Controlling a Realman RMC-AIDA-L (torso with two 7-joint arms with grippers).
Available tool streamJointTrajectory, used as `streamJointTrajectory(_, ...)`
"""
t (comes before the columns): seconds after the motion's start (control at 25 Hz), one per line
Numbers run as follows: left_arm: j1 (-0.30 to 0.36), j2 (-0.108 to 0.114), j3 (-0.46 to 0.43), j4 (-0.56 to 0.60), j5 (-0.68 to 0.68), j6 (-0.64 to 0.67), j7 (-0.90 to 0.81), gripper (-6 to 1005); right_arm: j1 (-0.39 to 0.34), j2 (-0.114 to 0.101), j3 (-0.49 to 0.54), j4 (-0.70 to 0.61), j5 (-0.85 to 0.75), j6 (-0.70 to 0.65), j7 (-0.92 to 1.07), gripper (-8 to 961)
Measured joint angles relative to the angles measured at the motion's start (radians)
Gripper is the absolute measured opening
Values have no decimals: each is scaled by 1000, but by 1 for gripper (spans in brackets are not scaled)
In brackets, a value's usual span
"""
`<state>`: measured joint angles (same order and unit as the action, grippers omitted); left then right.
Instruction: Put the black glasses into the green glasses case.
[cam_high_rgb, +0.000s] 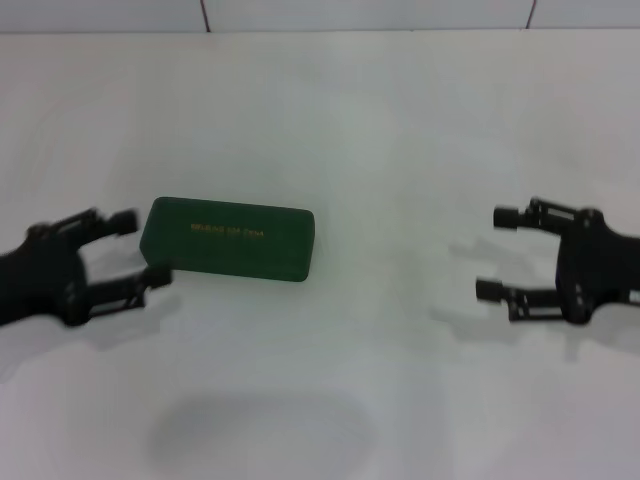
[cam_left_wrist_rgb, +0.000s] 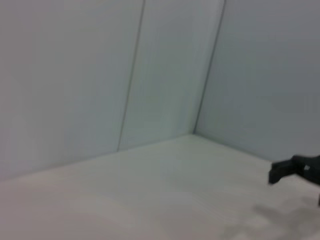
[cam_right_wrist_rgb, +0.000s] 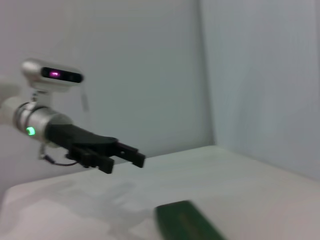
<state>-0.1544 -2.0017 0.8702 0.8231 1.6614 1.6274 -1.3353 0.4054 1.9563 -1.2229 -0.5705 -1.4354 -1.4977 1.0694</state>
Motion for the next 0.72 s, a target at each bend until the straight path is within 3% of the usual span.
streamJointTrajectory(0.08, 32, 0, -17, 1, 22, 5, 17, 808, -7, -2, 1, 0, -22, -30, -7, 888)
streamJointTrajectory(0.44, 98, -18, -28, -8, 119, 17, 49, 893, -45, 26, -8, 10, -93, -70, -54, 886)
streamJointTrajectory(0.72, 105, -21, -29, -9, 135, 52, 51, 892, -45, 35, 0, 12, -127, -69, -57, 886)
